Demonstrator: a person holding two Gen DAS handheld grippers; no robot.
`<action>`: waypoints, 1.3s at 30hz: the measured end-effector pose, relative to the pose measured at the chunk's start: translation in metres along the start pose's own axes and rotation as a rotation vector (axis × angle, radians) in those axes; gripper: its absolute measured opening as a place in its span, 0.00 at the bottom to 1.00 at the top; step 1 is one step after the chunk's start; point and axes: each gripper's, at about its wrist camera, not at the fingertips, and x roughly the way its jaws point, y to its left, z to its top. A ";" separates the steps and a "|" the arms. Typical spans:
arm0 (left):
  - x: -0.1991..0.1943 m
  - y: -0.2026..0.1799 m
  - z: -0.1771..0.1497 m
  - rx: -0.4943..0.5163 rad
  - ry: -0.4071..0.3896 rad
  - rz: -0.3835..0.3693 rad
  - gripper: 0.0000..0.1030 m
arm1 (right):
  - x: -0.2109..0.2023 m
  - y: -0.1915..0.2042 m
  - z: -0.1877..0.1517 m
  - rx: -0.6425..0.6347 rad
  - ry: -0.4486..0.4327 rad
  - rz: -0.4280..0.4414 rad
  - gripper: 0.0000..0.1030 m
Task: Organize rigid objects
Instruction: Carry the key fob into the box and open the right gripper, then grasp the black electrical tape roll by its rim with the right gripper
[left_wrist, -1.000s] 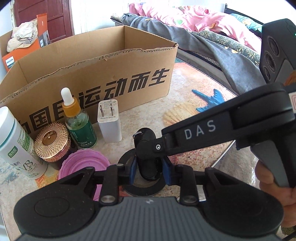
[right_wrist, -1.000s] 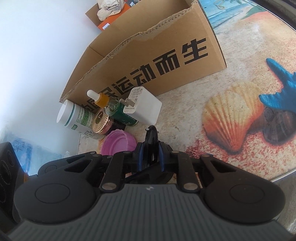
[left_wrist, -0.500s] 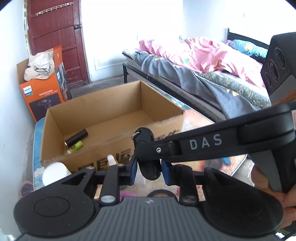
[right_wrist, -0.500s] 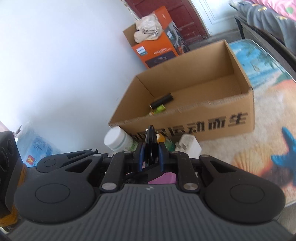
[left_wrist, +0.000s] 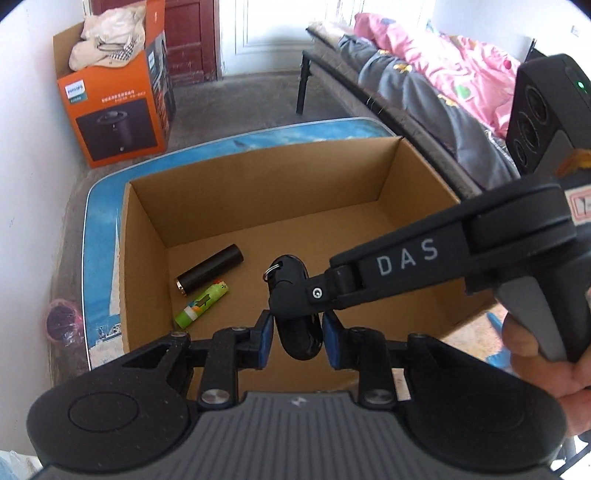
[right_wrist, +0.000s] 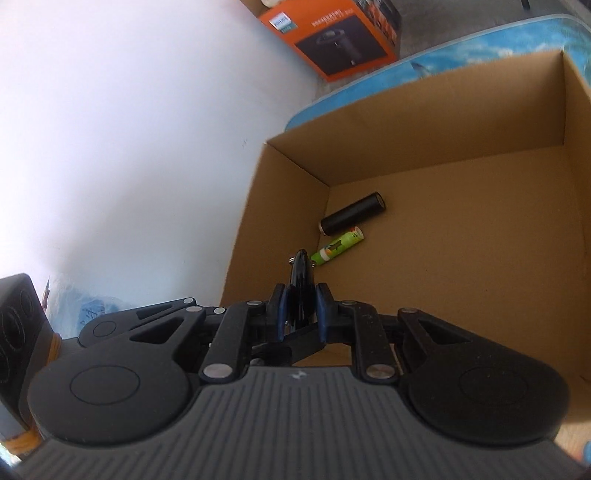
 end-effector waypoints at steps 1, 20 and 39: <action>0.010 0.004 0.001 -0.006 0.025 0.011 0.30 | 0.011 -0.006 0.006 0.020 0.025 -0.012 0.15; 0.009 0.028 0.003 -0.053 0.029 0.085 0.42 | 0.098 -0.008 0.037 0.050 0.144 -0.074 0.50; -0.111 -0.015 -0.092 -0.025 -0.302 -0.066 0.72 | -0.128 0.010 -0.121 -0.168 -0.334 0.030 0.51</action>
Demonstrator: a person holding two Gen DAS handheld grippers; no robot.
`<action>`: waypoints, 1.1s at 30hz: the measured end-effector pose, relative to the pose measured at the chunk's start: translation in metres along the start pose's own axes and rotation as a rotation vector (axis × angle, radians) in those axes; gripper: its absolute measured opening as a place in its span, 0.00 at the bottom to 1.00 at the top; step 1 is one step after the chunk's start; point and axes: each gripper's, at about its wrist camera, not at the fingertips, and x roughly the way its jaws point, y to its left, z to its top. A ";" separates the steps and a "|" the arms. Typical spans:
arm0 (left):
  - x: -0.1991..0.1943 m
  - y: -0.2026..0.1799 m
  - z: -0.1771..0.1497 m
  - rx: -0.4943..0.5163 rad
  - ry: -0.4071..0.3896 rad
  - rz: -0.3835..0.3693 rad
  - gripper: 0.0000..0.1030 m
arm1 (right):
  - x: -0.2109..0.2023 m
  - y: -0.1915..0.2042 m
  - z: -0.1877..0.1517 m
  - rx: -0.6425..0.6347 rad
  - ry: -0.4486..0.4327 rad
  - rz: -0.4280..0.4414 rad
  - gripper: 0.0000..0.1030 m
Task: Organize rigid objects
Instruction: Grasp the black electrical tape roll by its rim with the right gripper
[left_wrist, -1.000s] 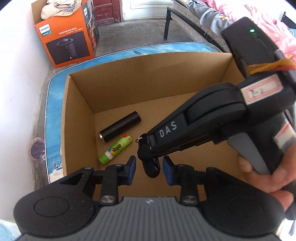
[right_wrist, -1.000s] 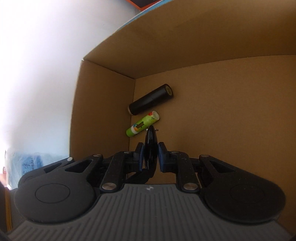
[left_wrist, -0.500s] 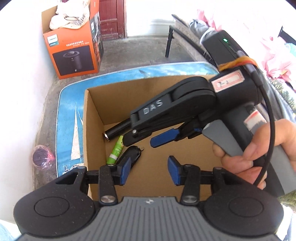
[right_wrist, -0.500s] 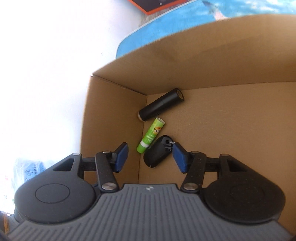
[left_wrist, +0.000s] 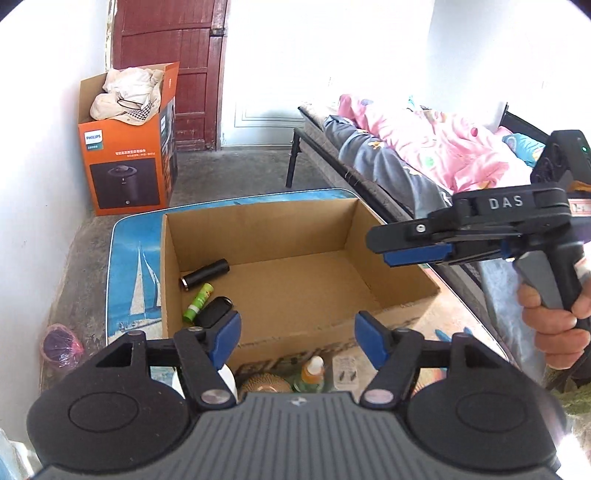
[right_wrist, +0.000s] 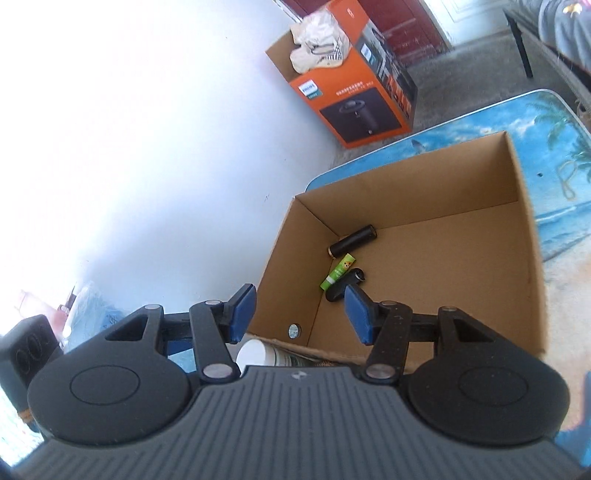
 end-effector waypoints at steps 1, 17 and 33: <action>-0.003 -0.003 -0.010 0.002 -0.001 -0.016 0.73 | -0.012 -0.001 -0.012 -0.009 -0.015 -0.009 0.51; 0.059 -0.066 -0.137 0.092 0.229 -0.136 0.76 | 0.045 -0.039 -0.168 -0.141 0.115 -0.300 0.35; 0.093 -0.091 -0.144 0.154 0.253 -0.127 0.55 | 0.054 -0.054 -0.168 -0.212 0.187 -0.339 0.16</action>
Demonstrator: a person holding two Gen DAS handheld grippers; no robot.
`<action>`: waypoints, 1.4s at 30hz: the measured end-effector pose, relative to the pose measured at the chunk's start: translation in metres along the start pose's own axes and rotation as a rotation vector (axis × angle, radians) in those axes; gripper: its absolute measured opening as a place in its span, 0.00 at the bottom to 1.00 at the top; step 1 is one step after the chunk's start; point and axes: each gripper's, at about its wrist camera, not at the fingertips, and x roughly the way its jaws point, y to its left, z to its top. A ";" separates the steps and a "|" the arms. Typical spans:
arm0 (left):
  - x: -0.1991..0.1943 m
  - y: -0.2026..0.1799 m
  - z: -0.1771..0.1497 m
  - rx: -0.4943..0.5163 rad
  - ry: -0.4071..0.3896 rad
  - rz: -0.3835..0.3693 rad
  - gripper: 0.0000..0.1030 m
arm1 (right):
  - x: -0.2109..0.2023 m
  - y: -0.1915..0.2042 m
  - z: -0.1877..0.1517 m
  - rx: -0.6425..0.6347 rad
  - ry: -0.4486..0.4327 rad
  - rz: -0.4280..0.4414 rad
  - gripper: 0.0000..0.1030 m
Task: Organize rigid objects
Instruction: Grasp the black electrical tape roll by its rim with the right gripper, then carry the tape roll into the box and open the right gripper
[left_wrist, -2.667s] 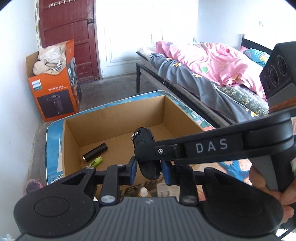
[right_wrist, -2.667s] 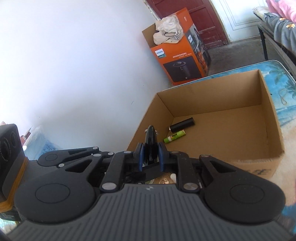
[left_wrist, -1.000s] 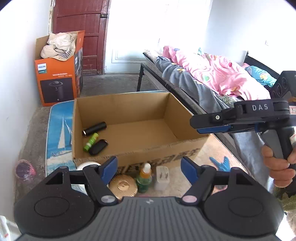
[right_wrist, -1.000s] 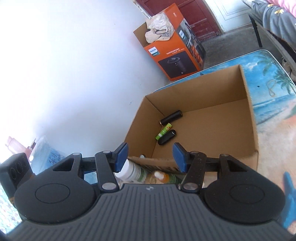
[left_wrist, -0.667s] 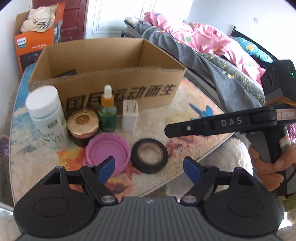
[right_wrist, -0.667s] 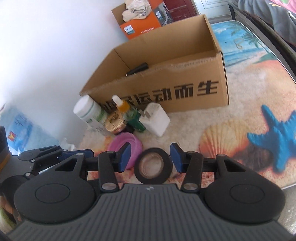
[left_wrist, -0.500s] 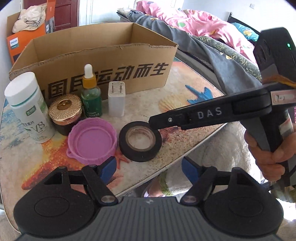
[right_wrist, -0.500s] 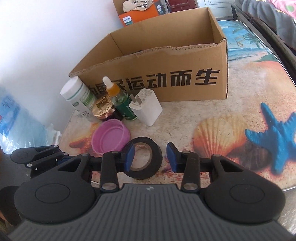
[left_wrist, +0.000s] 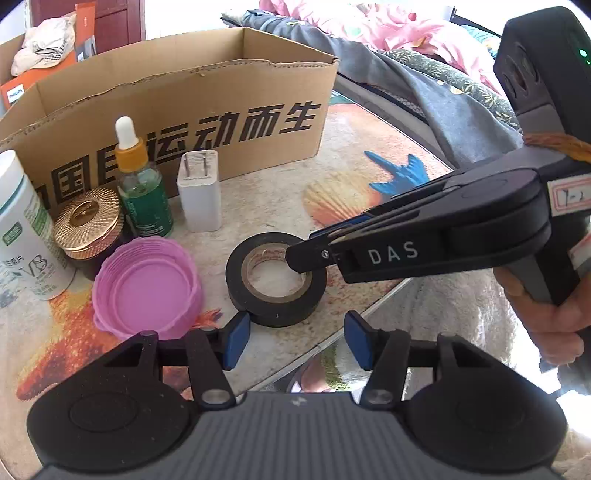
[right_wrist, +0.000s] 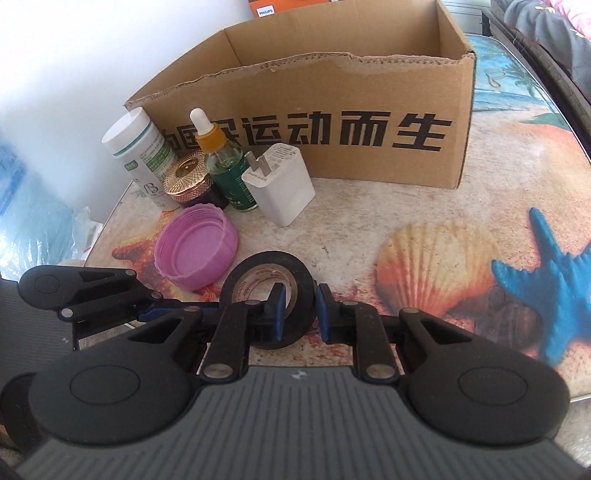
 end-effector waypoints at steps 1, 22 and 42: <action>0.001 -0.002 0.001 0.007 -0.001 -0.008 0.55 | -0.002 -0.004 -0.002 0.009 -0.001 -0.007 0.16; 0.030 -0.021 0.020 0.141 -0.009 0.079 0.69 | -0.010 -0.022 -0.005 0.000 -0.013 -0.036 0.18; -0.037 -0.024 0.043 0.156 -0.204 0.145 0.62 | -0.058 0.014 0.028 -0.100 -0.153 -0.067 0.17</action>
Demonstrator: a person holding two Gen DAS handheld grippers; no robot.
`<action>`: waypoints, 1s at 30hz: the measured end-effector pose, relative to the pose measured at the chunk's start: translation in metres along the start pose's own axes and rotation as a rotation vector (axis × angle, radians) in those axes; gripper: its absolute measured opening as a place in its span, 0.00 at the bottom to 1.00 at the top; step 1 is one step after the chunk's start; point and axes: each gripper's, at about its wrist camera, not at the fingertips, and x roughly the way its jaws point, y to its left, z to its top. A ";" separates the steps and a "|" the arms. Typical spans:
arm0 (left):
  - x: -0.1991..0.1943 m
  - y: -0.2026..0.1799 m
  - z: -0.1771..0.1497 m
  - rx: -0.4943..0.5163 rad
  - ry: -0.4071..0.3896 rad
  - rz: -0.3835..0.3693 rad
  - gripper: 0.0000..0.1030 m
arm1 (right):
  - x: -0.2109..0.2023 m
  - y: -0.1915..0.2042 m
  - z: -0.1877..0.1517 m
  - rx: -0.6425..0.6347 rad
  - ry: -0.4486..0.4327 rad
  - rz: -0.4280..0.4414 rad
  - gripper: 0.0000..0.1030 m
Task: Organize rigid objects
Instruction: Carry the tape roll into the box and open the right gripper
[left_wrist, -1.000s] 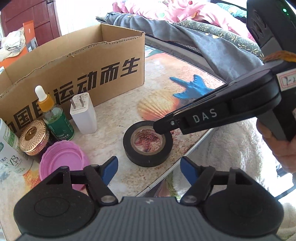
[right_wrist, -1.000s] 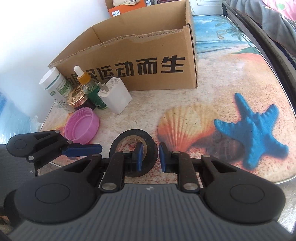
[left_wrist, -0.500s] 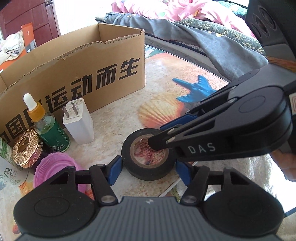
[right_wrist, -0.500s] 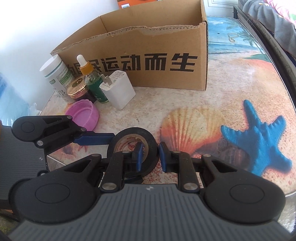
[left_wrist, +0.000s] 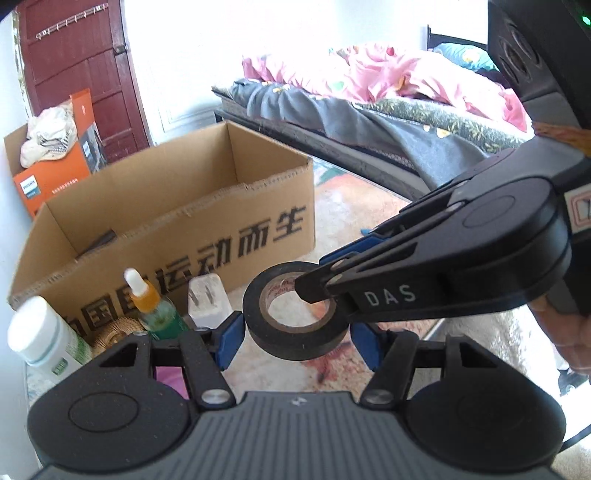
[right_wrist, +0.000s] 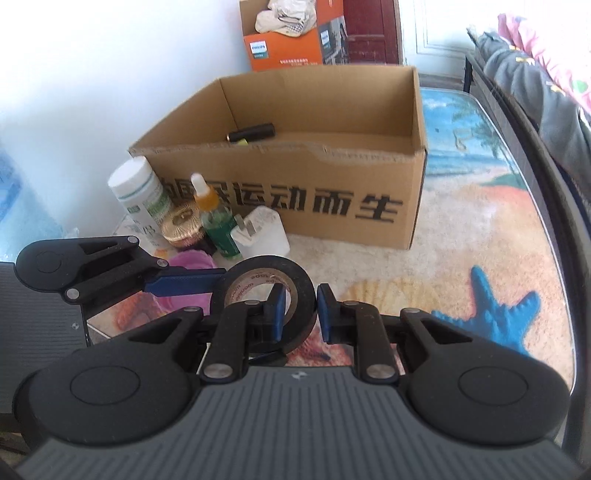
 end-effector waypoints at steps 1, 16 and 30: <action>-0.007 0.003 0.006 0.001 -0.020 0.014 0.62 | -0.006 0.004 0.009 -0.018 -0.021 0.002 0.17; -0.004 0.126 0.100 -0.172 0.054 0.061 0.62 | 0.046 0.025 0.168 -0.115 0.020 0.125 0.17; 0.116 0.201 0.090 -0.269 0.481 0.020 0.62 | 0.202 -0.011 0.179 0.119 0.432 0.238 0.17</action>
